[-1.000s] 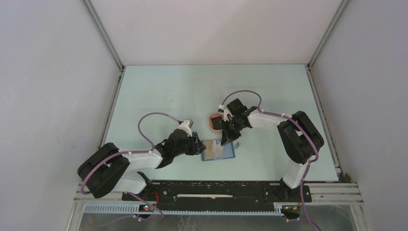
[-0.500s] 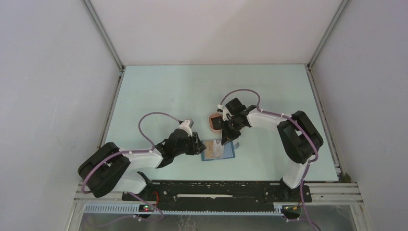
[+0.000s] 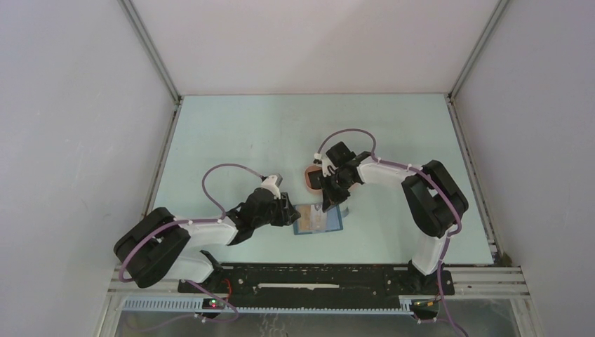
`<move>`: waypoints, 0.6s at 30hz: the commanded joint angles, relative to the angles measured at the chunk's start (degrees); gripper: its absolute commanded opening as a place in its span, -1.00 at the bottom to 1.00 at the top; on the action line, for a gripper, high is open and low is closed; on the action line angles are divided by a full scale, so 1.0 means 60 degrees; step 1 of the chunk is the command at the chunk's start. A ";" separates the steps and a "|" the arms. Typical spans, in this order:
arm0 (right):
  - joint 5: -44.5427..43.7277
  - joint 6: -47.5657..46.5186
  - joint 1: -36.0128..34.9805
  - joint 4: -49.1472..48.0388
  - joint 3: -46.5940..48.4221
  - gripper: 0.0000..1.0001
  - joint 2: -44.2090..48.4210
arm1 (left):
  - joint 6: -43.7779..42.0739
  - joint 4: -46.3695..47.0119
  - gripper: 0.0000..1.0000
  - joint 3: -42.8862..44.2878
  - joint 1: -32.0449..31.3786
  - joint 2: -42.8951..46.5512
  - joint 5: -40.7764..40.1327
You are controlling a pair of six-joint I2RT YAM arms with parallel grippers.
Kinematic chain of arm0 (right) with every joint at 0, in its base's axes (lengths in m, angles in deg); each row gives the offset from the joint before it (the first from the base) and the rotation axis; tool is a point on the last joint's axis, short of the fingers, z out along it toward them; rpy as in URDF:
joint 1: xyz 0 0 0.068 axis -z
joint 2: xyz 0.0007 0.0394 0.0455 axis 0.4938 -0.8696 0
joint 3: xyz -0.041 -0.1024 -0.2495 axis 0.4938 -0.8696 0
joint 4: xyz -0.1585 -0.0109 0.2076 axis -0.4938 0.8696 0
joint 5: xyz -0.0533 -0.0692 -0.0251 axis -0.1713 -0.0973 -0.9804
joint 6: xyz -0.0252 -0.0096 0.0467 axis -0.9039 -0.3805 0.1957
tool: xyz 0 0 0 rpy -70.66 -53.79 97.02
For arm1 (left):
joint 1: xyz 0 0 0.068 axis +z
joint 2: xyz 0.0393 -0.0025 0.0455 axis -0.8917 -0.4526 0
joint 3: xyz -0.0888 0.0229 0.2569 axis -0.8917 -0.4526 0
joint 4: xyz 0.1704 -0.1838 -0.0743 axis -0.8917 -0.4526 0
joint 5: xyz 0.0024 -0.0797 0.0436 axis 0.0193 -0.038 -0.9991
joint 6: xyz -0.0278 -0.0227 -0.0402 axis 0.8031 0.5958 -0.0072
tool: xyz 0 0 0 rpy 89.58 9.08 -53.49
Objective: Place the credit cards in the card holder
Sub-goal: Insert the credit card into the card holder.
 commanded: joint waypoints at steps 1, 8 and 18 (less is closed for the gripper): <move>-0.0694 -0.0596 -0.0301 0.0420 0.0069 -0.86 -0.0294 | -0.0303 -0.0303 -0.10 0.0403 -0.0097 -0.0125 -0.0059; -0.0715 -0.0626 -0.0413 0.0518 0.0133 -0.86 -0.0392 | -0.0318 -0.0282 -0.10 0.0396 -0.0119 -0.0117 -0.0027; -0.0643 -0.0394 -0.0443 0.0498 0.0202 -0.81 -0.0468 | -0.0347 -0.0147 -0.13 0.0450 -0.0161 -0.0250 0.0129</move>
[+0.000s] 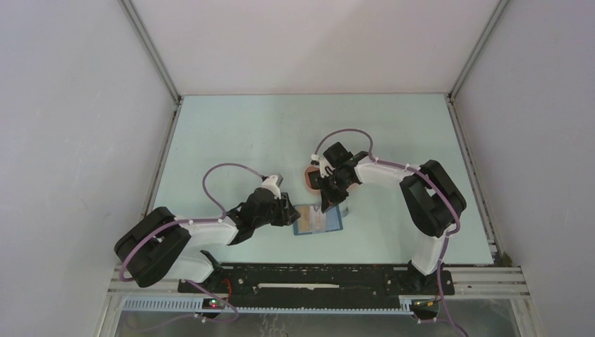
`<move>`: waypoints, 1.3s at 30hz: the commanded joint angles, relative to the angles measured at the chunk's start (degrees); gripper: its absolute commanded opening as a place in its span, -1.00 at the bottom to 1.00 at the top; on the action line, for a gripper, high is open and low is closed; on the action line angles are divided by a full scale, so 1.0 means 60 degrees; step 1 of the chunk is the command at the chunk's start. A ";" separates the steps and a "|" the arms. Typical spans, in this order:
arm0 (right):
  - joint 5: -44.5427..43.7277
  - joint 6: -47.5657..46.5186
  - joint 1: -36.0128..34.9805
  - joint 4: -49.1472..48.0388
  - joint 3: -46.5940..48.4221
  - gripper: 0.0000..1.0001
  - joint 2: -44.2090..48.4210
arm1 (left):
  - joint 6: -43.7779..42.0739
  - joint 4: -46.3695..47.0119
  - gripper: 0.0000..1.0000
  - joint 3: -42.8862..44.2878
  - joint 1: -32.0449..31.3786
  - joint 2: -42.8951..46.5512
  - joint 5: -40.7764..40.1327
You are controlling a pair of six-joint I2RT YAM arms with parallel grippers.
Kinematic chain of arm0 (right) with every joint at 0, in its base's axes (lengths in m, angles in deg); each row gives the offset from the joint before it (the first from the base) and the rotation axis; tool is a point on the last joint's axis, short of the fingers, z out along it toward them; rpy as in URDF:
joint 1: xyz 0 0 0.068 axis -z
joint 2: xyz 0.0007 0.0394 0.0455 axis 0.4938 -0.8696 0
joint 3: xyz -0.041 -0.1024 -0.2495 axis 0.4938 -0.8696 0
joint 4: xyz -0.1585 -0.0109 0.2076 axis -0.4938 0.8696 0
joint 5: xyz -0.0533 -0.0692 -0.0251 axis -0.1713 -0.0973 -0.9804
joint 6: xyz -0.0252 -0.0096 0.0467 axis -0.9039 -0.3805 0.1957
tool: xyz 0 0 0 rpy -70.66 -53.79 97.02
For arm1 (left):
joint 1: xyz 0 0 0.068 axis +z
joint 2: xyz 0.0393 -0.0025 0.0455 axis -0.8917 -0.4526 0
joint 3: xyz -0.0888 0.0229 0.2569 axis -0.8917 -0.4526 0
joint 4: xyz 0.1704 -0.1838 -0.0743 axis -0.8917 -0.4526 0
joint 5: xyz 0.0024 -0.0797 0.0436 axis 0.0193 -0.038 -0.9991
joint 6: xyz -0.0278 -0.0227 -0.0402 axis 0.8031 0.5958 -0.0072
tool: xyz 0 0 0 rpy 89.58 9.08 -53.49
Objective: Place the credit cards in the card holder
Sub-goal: Insert the credit card into the card holder.
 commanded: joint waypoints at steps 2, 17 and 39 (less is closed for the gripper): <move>-0.0396 -0.0150 -0.0207 0.0277 0.0022 -0.76 -0.0389 | -0.0256 -0.0130 -0.13 0.0438 -0.0150 -0.0250 0.0146; 0.0442 0.0081 -0.0068 0.0360 0.0322 -0.59 -0.0814 | -0.0201 -0.0040 -0.16 0.0447 -0.0209 -0.0320 0.0237; 0.0717 -0.1120 0.0132 0.0663 0.0415 0.23 0.0114 | -0.0052 0.0087 -0.13 0.0169 -0.0205 0.0128 0.0272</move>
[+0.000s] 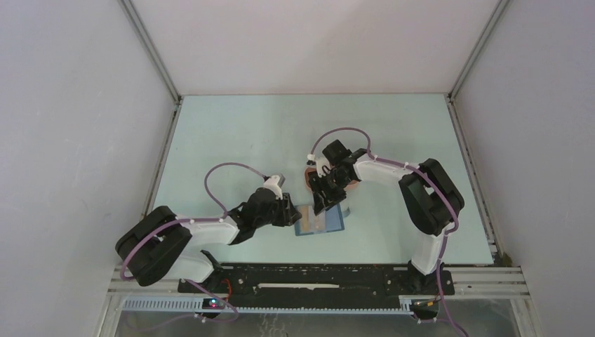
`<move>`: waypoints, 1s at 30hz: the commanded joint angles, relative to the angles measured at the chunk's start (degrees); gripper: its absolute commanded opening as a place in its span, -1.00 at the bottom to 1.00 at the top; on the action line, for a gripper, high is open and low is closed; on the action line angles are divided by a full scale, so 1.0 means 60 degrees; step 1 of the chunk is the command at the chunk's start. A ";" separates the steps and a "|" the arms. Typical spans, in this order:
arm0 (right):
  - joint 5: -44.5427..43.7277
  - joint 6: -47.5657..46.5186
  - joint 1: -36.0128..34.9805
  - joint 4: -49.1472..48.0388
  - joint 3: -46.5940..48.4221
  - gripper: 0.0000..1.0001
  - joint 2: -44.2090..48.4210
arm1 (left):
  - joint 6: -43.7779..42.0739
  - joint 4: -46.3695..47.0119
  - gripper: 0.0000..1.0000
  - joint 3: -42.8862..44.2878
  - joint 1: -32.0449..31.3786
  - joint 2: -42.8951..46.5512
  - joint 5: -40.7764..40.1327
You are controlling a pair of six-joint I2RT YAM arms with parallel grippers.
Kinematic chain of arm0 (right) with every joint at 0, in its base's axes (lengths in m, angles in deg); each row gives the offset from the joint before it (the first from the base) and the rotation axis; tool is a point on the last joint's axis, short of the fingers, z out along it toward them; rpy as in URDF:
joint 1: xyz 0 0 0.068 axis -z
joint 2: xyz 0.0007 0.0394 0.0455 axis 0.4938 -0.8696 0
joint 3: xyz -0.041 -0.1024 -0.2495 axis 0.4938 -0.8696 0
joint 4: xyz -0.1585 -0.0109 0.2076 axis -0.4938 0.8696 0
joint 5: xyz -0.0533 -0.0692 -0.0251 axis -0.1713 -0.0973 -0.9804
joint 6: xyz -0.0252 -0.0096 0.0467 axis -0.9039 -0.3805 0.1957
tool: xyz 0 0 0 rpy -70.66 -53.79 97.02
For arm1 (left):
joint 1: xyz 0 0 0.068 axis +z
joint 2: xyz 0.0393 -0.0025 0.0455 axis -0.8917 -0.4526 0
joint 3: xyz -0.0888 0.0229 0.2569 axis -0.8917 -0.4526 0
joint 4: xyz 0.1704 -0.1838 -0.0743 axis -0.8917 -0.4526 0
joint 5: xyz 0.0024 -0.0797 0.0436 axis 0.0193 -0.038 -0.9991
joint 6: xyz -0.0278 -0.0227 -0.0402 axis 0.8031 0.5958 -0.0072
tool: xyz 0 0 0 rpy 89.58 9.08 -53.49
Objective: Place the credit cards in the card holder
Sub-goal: Insert the credit card into the card holder.
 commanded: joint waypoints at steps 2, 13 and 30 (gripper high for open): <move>-0.0208 -0.0317 -0.0033 0.0233 0.0007 0.24 0.0169 | 0.0032 0.0137 -0.13 0.0063 -0.0111 0.0230 0.0299; 0.1100 0.0698 -0.0194 -0.0378 -0.0093 0.23 -0.0211 | 0.0332 0.0544 -0.13 -0.0182 -0.0118 0.0337 0.0514; -0.0020 -0.1104 -0.0274 0.0556 0.0304 0.25 0.0664 | 0.0583 0.0845 -0.06 -0.0448 -0.0080 0.0666 0.0548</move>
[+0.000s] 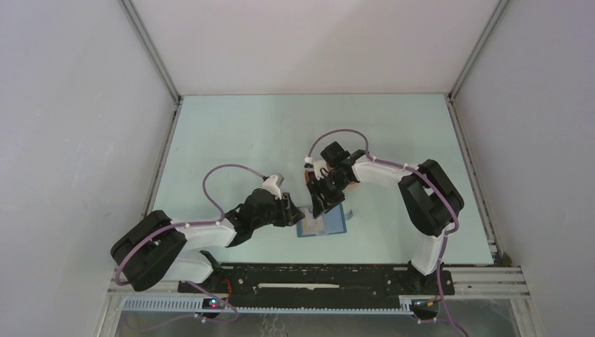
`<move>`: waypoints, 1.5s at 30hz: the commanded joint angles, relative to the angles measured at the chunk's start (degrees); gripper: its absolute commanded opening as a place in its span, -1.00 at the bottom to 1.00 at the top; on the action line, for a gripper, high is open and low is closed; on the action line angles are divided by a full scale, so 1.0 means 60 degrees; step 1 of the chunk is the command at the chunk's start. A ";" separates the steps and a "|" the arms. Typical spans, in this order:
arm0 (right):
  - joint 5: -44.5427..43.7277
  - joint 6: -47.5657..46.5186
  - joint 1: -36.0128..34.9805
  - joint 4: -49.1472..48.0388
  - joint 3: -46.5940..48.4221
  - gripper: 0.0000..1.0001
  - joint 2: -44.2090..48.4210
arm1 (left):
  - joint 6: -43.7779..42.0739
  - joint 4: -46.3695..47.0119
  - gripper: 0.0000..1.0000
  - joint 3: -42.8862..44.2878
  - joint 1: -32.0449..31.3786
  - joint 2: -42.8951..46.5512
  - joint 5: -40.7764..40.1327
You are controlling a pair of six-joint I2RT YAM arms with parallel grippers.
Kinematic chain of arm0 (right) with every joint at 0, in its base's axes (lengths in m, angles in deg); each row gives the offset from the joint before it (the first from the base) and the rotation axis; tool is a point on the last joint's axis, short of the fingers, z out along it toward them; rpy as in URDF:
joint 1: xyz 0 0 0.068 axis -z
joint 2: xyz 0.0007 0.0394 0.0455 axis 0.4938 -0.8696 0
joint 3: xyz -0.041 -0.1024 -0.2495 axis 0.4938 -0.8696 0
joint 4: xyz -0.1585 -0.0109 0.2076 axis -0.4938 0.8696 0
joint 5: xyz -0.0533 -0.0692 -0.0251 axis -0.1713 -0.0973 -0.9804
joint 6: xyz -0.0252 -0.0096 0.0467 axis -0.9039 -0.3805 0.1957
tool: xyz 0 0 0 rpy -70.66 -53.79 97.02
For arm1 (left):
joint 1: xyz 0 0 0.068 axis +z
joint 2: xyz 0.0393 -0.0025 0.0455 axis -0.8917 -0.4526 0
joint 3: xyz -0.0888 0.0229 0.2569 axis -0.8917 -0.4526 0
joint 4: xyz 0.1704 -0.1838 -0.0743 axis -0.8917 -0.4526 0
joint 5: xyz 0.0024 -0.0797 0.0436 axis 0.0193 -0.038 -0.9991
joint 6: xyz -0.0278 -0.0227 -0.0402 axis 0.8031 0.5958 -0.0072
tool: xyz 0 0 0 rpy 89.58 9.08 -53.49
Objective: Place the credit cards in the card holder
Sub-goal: Insert the credit card into the card holder.
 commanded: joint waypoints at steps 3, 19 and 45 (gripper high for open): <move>-0.0376 -0.1228 -0.0067 0.0667 0.0329 0.25 0.0817 | 0.0130 0.0535 -0.06 -0.0219 -0.0035 0.0222 0.0185; -0.1557 -0.1451 -0.0349 0.0876 0.0402 -0.85 0.0141 | -0.0009 -0.0431 -0.41 -0.0456 -0.0019 0.0770 -0.0173; -0.0475 -0.1403 -0.0452 0.1053 0.0855 -0.84 -0.0226 | -0.0060 0.0232 -0.69 0.0107 -0.0087 -0.1287 0.1019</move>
